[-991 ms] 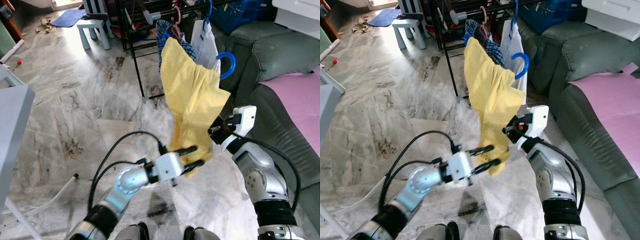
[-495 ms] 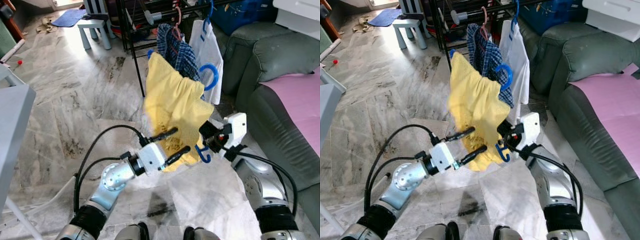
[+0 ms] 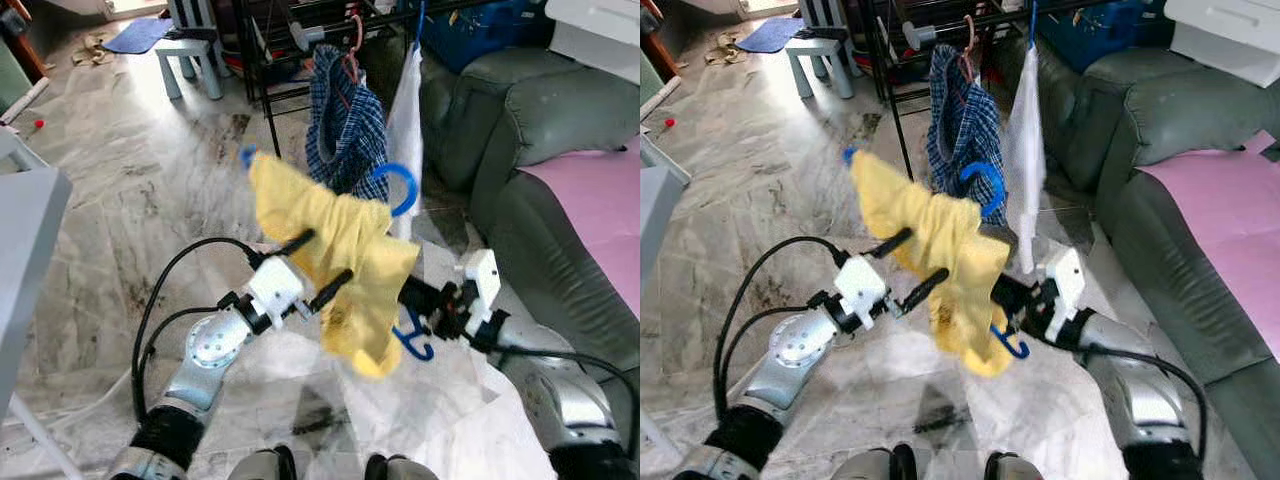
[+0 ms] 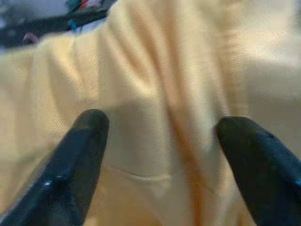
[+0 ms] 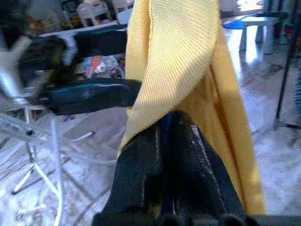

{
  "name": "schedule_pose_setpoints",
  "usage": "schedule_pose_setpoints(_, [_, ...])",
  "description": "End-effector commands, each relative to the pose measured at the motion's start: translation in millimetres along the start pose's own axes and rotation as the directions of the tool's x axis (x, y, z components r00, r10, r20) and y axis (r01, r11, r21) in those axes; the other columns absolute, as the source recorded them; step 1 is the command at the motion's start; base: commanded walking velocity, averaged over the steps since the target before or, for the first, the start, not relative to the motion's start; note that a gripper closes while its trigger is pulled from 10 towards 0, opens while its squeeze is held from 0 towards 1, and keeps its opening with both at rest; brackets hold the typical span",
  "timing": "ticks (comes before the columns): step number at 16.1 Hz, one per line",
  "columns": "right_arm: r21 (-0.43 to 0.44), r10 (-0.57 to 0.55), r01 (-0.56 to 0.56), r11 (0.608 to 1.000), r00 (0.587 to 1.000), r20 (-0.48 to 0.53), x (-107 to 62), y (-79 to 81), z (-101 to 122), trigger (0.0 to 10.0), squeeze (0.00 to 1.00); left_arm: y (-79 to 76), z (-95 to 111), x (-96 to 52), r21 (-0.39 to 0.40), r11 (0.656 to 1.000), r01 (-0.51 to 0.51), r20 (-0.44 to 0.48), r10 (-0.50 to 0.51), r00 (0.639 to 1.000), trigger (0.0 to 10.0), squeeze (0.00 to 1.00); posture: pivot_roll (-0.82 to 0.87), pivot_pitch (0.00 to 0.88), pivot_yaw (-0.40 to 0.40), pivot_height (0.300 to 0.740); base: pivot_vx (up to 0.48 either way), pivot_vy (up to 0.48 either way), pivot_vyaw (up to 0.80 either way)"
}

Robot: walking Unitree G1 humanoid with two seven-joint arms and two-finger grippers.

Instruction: Hang hanger

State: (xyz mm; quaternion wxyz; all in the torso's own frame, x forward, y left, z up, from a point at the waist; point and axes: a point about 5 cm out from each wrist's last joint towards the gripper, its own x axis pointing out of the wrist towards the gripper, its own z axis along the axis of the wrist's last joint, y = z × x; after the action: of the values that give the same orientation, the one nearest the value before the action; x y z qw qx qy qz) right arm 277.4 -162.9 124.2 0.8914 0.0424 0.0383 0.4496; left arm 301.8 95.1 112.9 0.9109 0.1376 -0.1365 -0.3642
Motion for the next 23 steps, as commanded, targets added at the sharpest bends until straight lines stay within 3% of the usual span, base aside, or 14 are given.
schedule_pose_setpoints(1, [-0.026,0.067,-0.065,0.998,0.996,0.051,3.7,7.7,12.7,10.0,0.00,3.9,-3.1,-1.6,-0.022,0.999,-0.030,-0.021,0.030,0.999,10.0,1.00,-0.05,0.135,0.026,0.740,0.000,0.000,0.00])
schedule_pose_setpoints(4, [-0.067,0.087,-0.087,0.994,0.996,-0.001,-0.1,8.9,9.0,10.0,0.00,9.2,-3.1,2.7,-0.154,0.980,-0.123,-0.030,0.119,0.992,10.0,1.00,-0.05,0.133,0.026,0.740,0.000,0.000,0.00])
schedule_pose_setpoints(10, [-0.143,0.077,-0.085,0.986,0.995,-0.057,-2.2,7.1,4.3,10.0,0.00,22.7,-3.0,5.9,-0.289,0.927,-0.237,-0.062,0.229,0.971,10.0,1.00,-0.05,0.130,0.030,0.740,0.000,0.000,0.00])
schedule_pose_setpoints(15, [-0.162,0.065,-0.078,0.984,0.994,-0.088,-3.0,7.4,-4.9,10.0,0.00,12.9,14.9,14.7,-0.335,0.932,-0.138,0.025,0.156,0.987,10.0,1.00,-0.05,0.133,0.029,0.740,0.000,0.000,0.00])
schedule_pose_setpoints(16, [-0.182,0.039,-0.054,0.982,0.995,-0.087,-2.8,3.4,-5.4,10.0,0.00,7.1,19.9,15.0,-0.350,0.933,-0.084,0.057,0.111,0.992,10.0,1.00,-0.05,0.133,0.028,0.740,0.000,0.000,0.00])
schedule_pose_setpoints(18, [-0.208,0.009,-0.027,0.978,0.996,-0.084,-2.3,-3.0,-4.4,10.0,0.00,-5.9,28.5,12.3,-0.306,0.951,0.045,0.110,-0.011,0.994,10.0,1.00,-0.05,0.135,0.027,0.740,0.000,0.000,0.00])
schedule_pose_setpoints(23, [-0.227,0.013,-0.039,0.973,0.993,-0.115,-3.3,-3.4,-13.0,10.0,0.00,5.8,42.5,11.2,-0.291,0.957,-0.014,0.151,0.061,0.987,10.0,1.00,-0.05,0.137,0.026,0.740,0.000,0.000,0.00])
